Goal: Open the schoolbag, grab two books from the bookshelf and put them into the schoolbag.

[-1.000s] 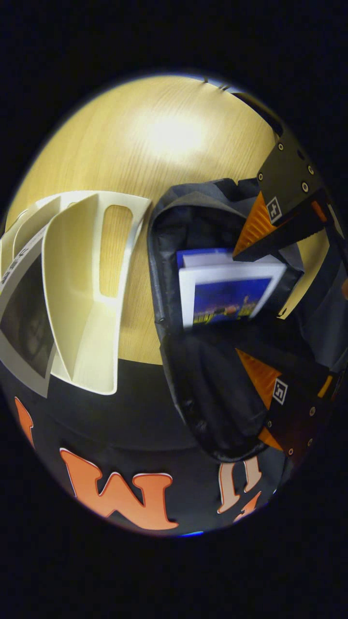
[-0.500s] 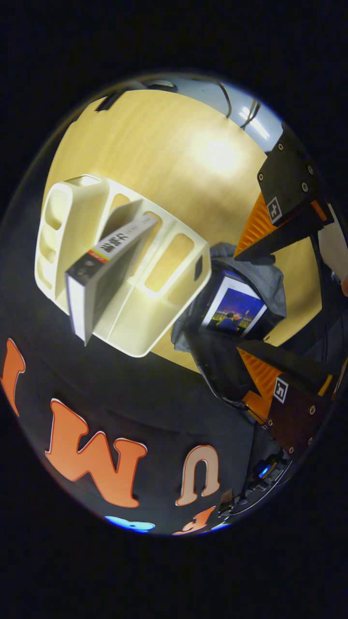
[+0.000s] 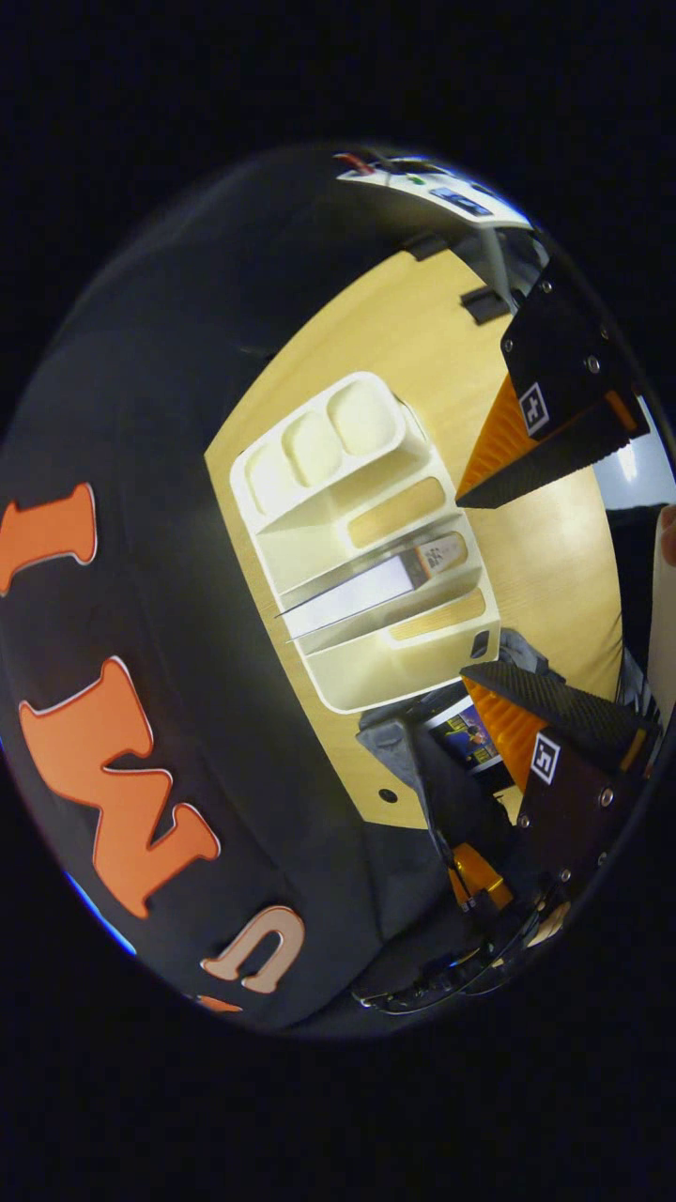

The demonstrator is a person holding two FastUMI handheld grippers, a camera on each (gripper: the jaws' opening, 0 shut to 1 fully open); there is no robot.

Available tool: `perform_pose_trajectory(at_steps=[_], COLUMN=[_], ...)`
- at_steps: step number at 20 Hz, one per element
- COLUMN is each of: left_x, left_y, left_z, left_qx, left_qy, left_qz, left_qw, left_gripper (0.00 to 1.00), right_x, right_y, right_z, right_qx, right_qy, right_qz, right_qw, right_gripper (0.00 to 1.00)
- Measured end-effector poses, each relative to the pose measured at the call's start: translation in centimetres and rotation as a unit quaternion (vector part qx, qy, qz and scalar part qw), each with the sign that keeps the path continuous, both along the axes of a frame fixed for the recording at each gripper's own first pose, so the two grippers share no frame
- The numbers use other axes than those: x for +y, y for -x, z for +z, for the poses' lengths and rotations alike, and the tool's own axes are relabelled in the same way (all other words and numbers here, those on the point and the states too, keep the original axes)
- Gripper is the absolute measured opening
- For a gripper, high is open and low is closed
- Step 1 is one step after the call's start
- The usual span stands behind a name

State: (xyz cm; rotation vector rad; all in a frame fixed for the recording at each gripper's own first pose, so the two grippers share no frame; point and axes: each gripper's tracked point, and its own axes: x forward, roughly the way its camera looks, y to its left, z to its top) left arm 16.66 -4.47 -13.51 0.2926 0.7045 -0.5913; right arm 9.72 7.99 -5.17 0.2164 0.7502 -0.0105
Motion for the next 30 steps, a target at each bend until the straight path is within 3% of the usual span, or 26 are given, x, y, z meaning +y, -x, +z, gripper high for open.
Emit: perform_pose_trajectory(at_steps=[4, 8, 13, 20, 22, 24, 25, 27, 28, 30], left_x=[0.4, 1.2, 1.7, 0.6, 0.5, 0.2, 0.1, 0.0, 0.0, -0.1], left_y=[1.2, 1.1, 0.3, -0.5, -0.8, -0.9, -1.0, -1.1, -1.2, -1.0], left_z=[-0.7, -0.5, -0.1, 0.1, 0.1, 0.2, 0.2, 0.3, 0.5, 0.5], left_qx=[0.016, 0.009, -0.002, -0.004, -0.005, -0.002, -0.003, -0.005, -0.008, -0.005], left_qy=[0.013, 0.002, -0.012, -0.015, -0.018, -0.014, -0.013, -0.014, -0.012, -0.011], left_qz=[0.010, -0.006, -0.019, -0.020, -0.020, -0.018, -0.016, -0.015, -0.013, -0.017], left_qw=[1.000, 1.000, 1.000, 1.000, 1.000, 1.000, 1.000, 1.000, 1.000, 1.000], left_gripper=[0.01, 0.01, 0.01, 0.01, 0.01, 0.01, 0.01, 0.01, 0.01, 0.01], right_x=[-1.0, -0.1, -0.1, 0.0, 0.3, 0.2, 0.1, 0.7, 0.6, 0.4], right_y=[-3.1, -8.9, -13.8, -14.9, -14.8, -15.0, -15.1, -14.9, -15.1, -14.9], right_z=[2.6, 3.5, -2.0, -7.3, -8.0, -8.2, -8.3, -8.4, -8.3, -8.1], right_qx=[0.011, 0.026, 0.097, 0.158, 0.165, 0.166, 0.169, 0.171, 0.170, 0.172], right_qy=[0.084, 0.147, 0.182, 0.167, 0.166, 0.172, 0.172, 0.155, 0.153, 0.156], right_qz=[0.063, 0.102, 0.097, 0.085, 0.088, 0.091, 0.089, 0.090, 0.084, 0.079], right_qw=[0.994, 0.984, 0.974, 0.970, 0.968, 0.967, 0.966, 0.969, 0.970, 0.970], right_gripper=[0.98, 0.99, 1.00, 1.00, 0.93, 0.79, 0.66, 0.54, 0.42, 0.39])
